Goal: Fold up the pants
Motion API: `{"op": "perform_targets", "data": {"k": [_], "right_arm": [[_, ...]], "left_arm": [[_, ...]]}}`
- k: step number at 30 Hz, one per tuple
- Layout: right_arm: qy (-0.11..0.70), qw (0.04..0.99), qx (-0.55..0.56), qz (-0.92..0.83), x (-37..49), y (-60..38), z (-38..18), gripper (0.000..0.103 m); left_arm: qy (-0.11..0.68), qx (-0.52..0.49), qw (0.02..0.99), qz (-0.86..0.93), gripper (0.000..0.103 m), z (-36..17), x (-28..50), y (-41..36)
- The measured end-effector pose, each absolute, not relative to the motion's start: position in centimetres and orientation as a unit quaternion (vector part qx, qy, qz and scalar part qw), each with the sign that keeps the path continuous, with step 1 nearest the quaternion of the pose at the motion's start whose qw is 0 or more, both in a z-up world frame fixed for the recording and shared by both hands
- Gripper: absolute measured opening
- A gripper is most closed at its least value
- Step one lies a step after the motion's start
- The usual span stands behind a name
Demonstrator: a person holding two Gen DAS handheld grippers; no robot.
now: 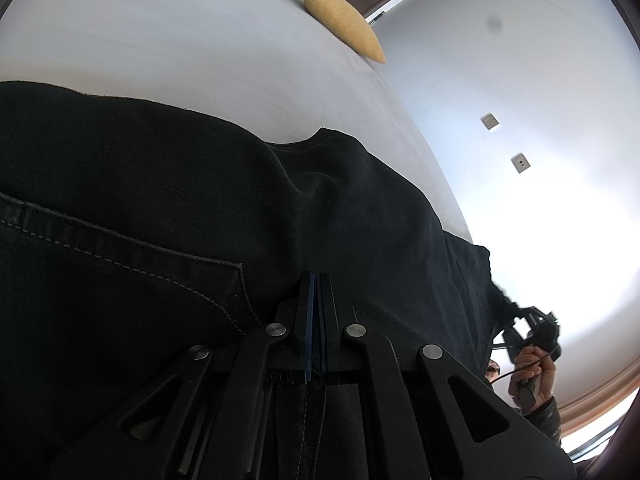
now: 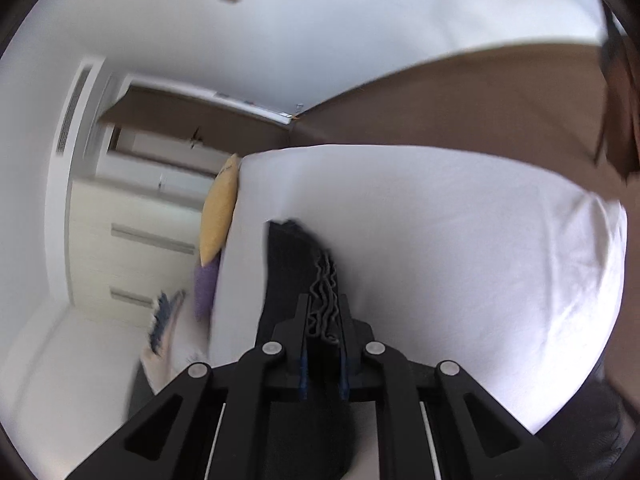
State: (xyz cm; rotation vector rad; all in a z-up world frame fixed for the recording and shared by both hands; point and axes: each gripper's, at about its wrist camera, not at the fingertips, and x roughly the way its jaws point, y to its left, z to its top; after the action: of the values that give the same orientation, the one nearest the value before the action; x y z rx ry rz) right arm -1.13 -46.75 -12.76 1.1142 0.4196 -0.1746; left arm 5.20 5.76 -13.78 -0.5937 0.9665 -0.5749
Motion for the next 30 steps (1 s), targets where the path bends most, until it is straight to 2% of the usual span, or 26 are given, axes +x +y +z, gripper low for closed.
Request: {"op": "perform_targets", "data": {"k": [5, 7, 13, 17, 22, 24, 25, 27, 28, 30], "right_arm": [[0.252, 0.902, 0.348, -0.039, 2.8, -37.7, -8.0, 0.012], [0.280, 0.928, 0.245, -0.006, 4.4, -31.5, -7.1, 0.012], [0.353, 0.934, 0.029, 0.043, 7.4, -18.1, -11.3, 0.012], [0.375, 0.926, -0.026, 0.031, 7.8, -16.2, -14.6, 0.012], [0.359, 0.927, -0.106, 0.021, 7.0, -14.5, -15.0, 0.011], [0.353, 0.928, -0.119, 0.019, 6.7, -14.4, -14.9, 0.011], [0.351, 0.928, -0.122, 0.018, 6.5, -14.4, -14.8, 0.011], [0.343, 0.930, -0.132, 0.017, 5.9, -14.3, -14.5, 0.011], [0.335, 0.931, -0.141, 0.016, 5.4, -14.2, -14.2, 0.011], [0.324, 0.933, -0.153, 0.016, 4.8, -14.2, -13.4, 0.011]], "left_arm": [[0.448, -0.279, 0.806, -0.269, 0.002, -13.8, 5.2, 5.8], [0.447, -0.277, 0.807, -0.269, 0.002, -13.8, 5.2, 5.7], [0.444, -0.279, 0.807, -0.271, 0.002, -13.8, 5.3, 5.7], [0.442, -0.290, 0.803, -0.275, 0.002, -13.9, 5.5, 5.9], [0.455, -0.304, 0.797, -0.255, 0.003, -13.3, 5.7, 5.8], [0.463, -0.316, 0.789, -0.253, 0.010, -12.5, 5.5, 5.3], [0.460, -0.328, 0.782, -0.265, 0.021, -11.8, 5.5, 4.8], [0.452, -0.341, 0.776, -0.279, 0.067, -10.6, 5.4, 4.0], [0.445, -0.350, 0.774, -0.282, 0.103, -9.9, 5.3, 3.4], [0.432, -0.370, 0.770, -0.290, 0.103, -9.1, 5.2, 2.5]]}}
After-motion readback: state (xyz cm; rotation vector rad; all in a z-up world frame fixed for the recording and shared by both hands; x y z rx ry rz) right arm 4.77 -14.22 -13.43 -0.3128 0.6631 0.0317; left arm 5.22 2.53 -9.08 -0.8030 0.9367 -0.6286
